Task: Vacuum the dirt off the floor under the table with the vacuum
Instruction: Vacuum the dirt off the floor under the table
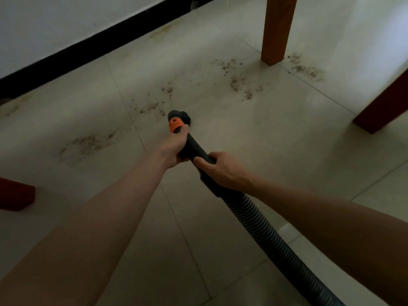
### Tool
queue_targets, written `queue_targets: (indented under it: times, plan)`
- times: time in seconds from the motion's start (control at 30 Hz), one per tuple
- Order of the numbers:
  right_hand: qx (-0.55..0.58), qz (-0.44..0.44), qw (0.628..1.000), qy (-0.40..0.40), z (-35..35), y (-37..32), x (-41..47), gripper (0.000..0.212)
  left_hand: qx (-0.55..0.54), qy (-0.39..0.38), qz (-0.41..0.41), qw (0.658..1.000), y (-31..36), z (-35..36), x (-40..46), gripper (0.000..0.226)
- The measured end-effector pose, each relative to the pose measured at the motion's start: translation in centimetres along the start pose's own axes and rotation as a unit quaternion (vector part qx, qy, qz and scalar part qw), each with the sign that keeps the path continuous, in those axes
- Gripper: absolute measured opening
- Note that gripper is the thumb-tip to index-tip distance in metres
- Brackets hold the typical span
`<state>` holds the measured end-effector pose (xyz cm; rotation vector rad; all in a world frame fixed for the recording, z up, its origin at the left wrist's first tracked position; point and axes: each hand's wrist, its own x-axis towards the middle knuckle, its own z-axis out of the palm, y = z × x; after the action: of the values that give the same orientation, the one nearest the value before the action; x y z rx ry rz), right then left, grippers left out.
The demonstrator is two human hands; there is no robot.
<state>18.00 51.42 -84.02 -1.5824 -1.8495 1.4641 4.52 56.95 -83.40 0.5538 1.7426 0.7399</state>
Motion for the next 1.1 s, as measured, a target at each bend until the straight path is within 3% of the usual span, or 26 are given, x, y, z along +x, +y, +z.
queue_targets:
  times: [0.2,0.47,0.83,1.1]
  plan:
    - [-0.019,0.057,0.997,-0.048,3.1,-0.8,-2.1,0.034,-0.045,-0.002,0.007,0.999,-3.7,-1.4,-1.2,0.052]
    - [-0.108,0.051,0.993,-0.022,3.6,0.4,-3.4,0.041,-0.068,-0.007,-0.021,0.997,-6.0,-0.9,-2.5,0.053]
    - [-0.192,0.028,0.981,-0.004,-3.4,0.5,-3.6,0.045,-0.073,-0.056,-0.050,0.995,-2.1,3.5,-4.1,0.046]
    - [-0.164,0.033,0.986,-0.015,-7.9,1.4,-5.6,0.041,-0.042,-0.069,-0.038,0.996,0.3,8.8,-7.0,0.038]
